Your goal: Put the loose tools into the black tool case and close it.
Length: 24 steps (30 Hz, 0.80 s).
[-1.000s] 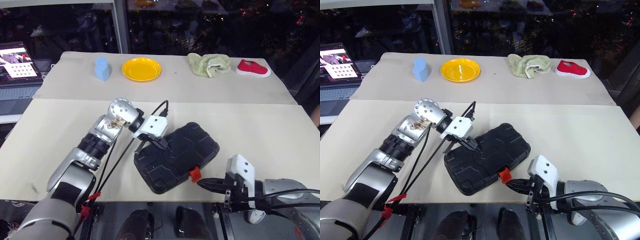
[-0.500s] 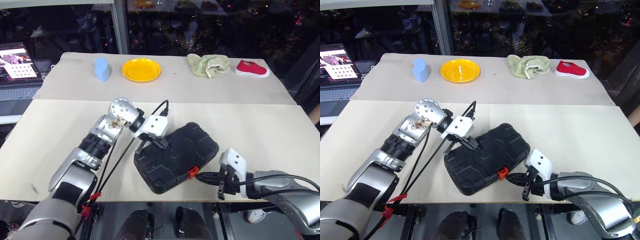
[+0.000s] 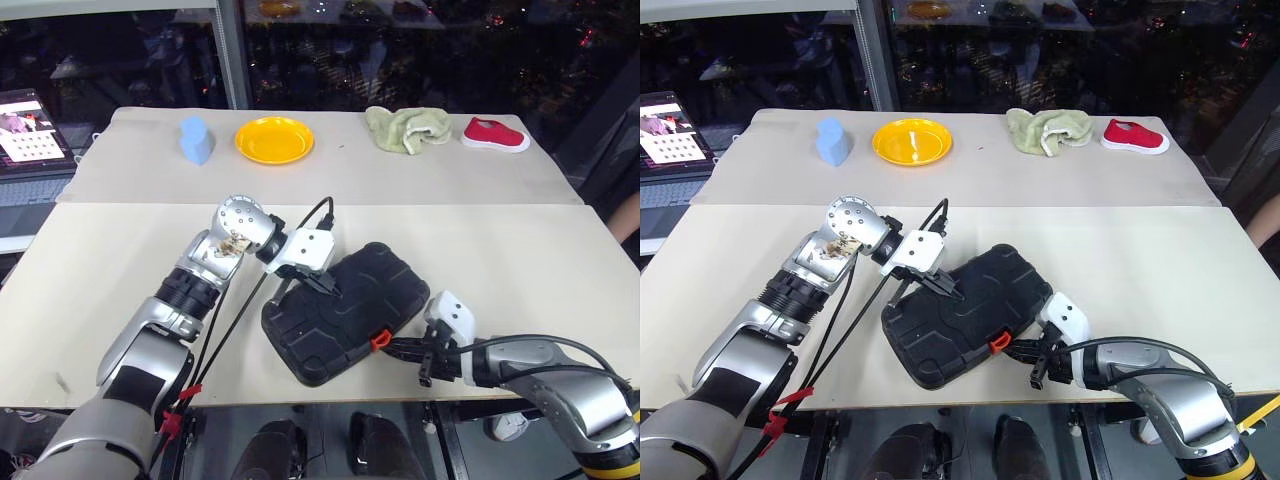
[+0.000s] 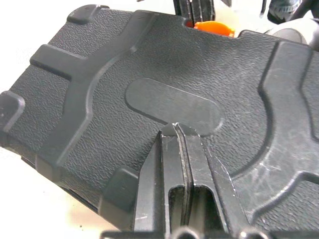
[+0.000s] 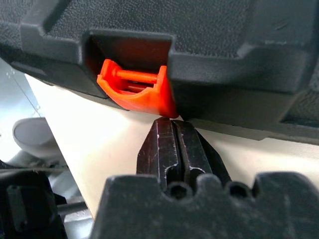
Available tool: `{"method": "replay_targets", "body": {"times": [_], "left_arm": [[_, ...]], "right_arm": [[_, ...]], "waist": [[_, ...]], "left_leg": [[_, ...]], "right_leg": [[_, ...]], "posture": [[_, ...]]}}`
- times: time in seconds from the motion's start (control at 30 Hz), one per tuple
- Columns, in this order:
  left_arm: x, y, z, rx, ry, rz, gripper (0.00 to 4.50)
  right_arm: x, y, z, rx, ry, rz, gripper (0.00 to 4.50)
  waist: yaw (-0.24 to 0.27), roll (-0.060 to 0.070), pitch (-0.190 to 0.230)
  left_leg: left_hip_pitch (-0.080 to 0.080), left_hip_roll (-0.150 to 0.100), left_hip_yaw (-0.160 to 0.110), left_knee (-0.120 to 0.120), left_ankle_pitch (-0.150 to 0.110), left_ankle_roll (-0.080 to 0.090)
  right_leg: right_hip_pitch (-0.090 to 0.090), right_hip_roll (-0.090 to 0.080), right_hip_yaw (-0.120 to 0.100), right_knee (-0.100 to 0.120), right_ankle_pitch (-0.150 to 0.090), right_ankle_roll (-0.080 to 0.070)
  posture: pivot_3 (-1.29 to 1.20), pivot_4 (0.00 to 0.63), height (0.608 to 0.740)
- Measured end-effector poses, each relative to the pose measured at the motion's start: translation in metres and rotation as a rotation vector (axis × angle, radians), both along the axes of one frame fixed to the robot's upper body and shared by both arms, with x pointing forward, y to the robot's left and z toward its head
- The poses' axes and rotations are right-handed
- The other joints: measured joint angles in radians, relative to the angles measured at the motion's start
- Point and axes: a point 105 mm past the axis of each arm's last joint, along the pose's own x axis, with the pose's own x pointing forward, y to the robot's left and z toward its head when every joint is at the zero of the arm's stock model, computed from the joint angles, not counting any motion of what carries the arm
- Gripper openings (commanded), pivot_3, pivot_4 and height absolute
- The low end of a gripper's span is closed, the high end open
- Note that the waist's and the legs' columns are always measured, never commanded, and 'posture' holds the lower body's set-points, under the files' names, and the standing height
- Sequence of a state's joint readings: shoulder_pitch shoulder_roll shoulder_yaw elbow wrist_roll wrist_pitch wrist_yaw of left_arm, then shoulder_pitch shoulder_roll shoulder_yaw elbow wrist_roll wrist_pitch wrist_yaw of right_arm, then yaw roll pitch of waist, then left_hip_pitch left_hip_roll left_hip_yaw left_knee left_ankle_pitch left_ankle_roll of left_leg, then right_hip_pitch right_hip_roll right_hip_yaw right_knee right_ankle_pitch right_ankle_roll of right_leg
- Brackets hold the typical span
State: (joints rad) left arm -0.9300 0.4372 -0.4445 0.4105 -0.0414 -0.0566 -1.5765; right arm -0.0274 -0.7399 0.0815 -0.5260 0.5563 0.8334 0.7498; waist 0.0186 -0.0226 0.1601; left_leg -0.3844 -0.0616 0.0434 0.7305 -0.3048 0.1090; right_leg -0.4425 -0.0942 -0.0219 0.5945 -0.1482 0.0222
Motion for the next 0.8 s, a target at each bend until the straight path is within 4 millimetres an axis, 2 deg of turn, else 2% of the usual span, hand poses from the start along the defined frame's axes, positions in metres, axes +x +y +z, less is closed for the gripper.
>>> {"method": "replay_targets", "body": {"times": [0.07,0.1,0.17,0.2,0.27,0.3,0.37,0.4,0.53,0.57,0.7,0.73,0.8], "left_arm": [[0.001,0.0,0.0,-0.004,0.0,0.003,0.01],[0.001,0.0,0.0,-0.008,0.006,0.009,0.26],[0.004,0.001,0.0,-0.021,0.029,0.041,0.69],[0.004,0.003,0.001,-0.03,0.051,0.061,1.16],[0.005,0.01,0.003,-0.051,0.101,0.102,1.65],[0.005,0.016,0.003,-0.056,0.133,0.126,2.08],[0.004,0.034,0.004,-0.069,0.212,0.195,2.78],[0.003,0.045,0.006,-0.071,0.248,0.233,2.98],[-0.006,0.093,0.005,-0.061,0.395,0.408,4.43],[-0.009,0.102,0.007,-0.063,0.414,0.436,4.5],[-0.025,0.177,0.028,-0.076,0.462,0.713,4.5],[-0.025,0.184,0.04,-0.114,0.438,0.746,4.5],[-0.027,0.181,0.053,-0.165,0.407,0.736,4.5]], "right_arm": [[0.0,0.0,0.0,0.002,0.002,-0.002,0.0],[-0.001,0.0,0.001,0.003,0.003,0.0,0.0],[-0.004,-0.003,0.002,0.014,0.008,-0.014,0.58],[-0.007,-0.007,0.007,0.029,0.002,-0.022,0.83],[-0.015,-0.012,0.026,0.063,-0.041,-0.004,1.4],[-0.02,-0.017,0.037,0.072,-0.067,0.008,1.78],[-0.028,-0.031,0.056,0.079,-0.102,0.016,2.54],[-0.031,-0.039,0.065,0.084,-0.118,0.01,2.8],[-0.041,-0.06,0.095,0.105,-0.148,0.029,4.21],[-0.042,-0.065,0.101,0.106,-0.149,0.032,4.44],[-0.05,-0.093,0.13,0.125,-0.122,0.035,4.44],[-0.05,-0.095,0.133,0.131,-0.128,0.036,4.44],[-0.05,-0.095,0.131,0.137,-0.118,0.054,4.44]], "waist": [[-0.002,0.0,0.0],[-0.003,0.0,0.0],[-0.002,0.0,0.0],[-0.001,0.001,0.0],[-0.001,0.001,0.0],[-0.003,0.001,0.0],[-0.011,0.001,0.0],[-0.012,0.001,0.0],[-0.009,0.002,0.001],[-0.007,0.002,0.001],[-0.014,0.001,0.002],[-0.007,0.001,0.002],[0.012,0.002,0.002]], "left_leg": [[0.0,0.0,0.0,0.0,0.0,0.0],[0.0,0.0,0.0,0.0,0.0,0.0],[-0.001,0.0,0.0,0.0,0.0,0.001],[-0.002,0.0,0.0,0.0,0.0,0.0],[-0.005,-0.001,0.0,-0.001,0.002,-0.004],[-0.006,-0.001,0.0,-0.001,0.003,-0.006],[-0.006,0.0,0.0,-0.002,0.002,-0.007],[-0.006,0.0,0.0,-0.002,0.002,-0.007],[-0.005,0.001,0.0,-0.003,0.0,-0.003],[-0.006,0.001,0.0,-0.003,-0.001,-0.002],[-0.005,0.003,0.0,-0.004,0.0,-0.005],[-0.003,0.003,0.0,-0.004,-0.001,-0.005],[-0.004,0.002,0.0,-0.004,-0.005,-0.012]], "right_leg": [[0.0,0.0,0.0,0.0,0.0,0.0],[0.0,0.0,0.0,0.0,0.0,0.0],[-0.001,0.0,0.0,0.0,0.0,0.0],[-0.003,0.0,0.0,0.0,0.0,0.0],[-0.007,0.0,0.0,0.0,0.0,0.0],[-0.008,0.001,0.0,0.001,0.0,0.0],[-0.008,0.002,0.0,0.0,0.0,0.0],[-0.008,0.002,0.0,0.0,0.0,-0.001],[-0.009,0.002,0.001,0.001,-0.001,-0.001],[-0.009,0.002,0.001,0.001,-0.001,-0.001],[-0.01,0.002,0.0,0.001,-0.002,-0.003],[-0.011,0.002,-0.001,0.0,-0.002,-0.003],[-0.01,-0.001,-0.002,0.0,-0.002,-0.002]], "posture": [[0.0,0.15,0.74],[0.0,0.15,0.74],[0.0,0.15,0.74],[0.0,0.15,0.74],[0.0,0.15,0.74],[0.0,0.15,0.74],[0.0,0.15,0.74],[0.0,0.15,0.74],[0.0,0.15,0.74],[0.0,0.15,0.74],[0.0,0.15,0.74],[0.0,0.15,0.74],[0.0,0.15,0.74]]}}
